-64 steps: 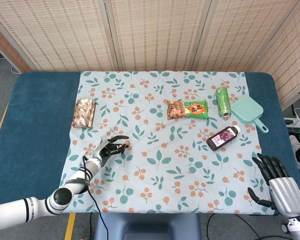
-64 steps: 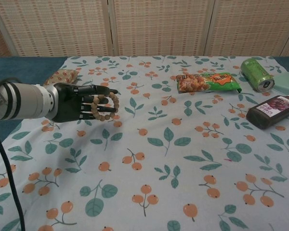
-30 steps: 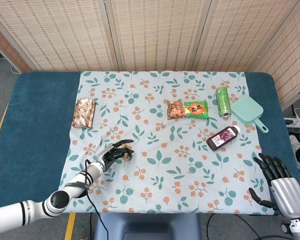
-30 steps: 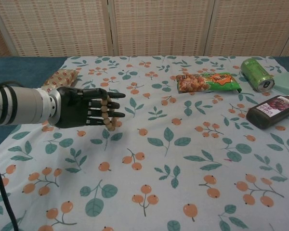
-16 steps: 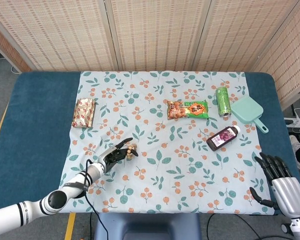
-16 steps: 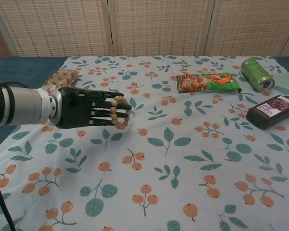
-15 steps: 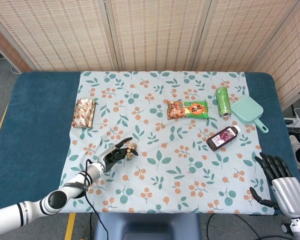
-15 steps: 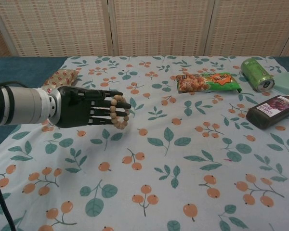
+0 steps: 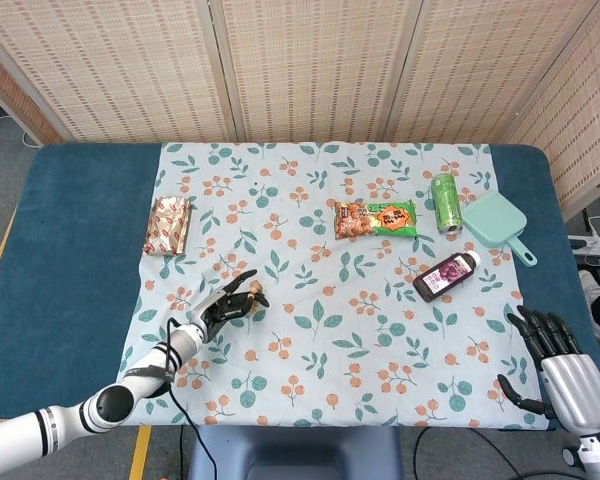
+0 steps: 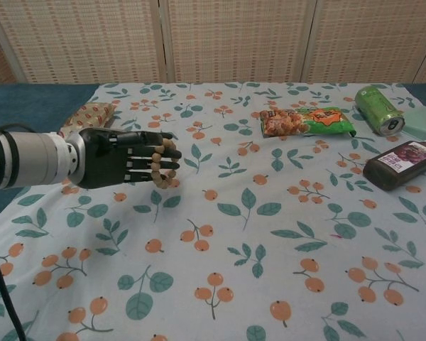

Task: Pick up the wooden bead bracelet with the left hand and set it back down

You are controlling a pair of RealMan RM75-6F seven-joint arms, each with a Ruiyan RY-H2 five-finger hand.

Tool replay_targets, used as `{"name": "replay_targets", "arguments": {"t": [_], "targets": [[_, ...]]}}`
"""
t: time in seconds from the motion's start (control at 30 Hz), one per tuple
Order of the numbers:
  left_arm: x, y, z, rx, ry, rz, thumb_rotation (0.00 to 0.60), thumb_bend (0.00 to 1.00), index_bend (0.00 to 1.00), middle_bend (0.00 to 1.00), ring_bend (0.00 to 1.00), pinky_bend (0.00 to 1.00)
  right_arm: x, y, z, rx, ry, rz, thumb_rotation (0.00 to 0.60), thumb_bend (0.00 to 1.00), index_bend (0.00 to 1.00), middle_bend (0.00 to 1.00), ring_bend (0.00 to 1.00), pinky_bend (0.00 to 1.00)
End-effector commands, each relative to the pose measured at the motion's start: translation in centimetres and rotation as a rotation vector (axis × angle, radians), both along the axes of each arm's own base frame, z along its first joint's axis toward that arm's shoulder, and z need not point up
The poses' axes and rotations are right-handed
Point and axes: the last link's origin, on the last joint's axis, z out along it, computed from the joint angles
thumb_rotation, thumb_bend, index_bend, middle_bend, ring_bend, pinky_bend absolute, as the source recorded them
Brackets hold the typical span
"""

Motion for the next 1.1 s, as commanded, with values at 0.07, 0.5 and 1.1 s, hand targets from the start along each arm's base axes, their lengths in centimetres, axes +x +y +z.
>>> {"name": "replay_targets", "arguments": {"t": [0.07,0.5,1.1], "targets": [[0.0,-0.2,-0.4,0.002,0.009,0.028,0.600,0.55,0.12,0.67,0.22,0.00,0.0,0.1,0.0,0.000,0.001,0.003,0.383,0.32,0.00,0.00,0.00,0.00],[0.1,-0.4,-0.3,-0.011,0.026,0.062,0.600,0.58,0.27,0.77,0.27,0.00,0.1,0.2,0.2,-0.002,-0.003,0.007,0.383,0.32,0.00,0.00,0.00,0.00],[1.1,-1.3,-0.3,-0.043,-0.036,0.049,0.600,1.00,0.18,0.69,0.25,0.00,0.2,0.4,0.4,-0.007,-0.008,0.010,0.384,0.32,0.00,0.00,0.00,0.00]]}}
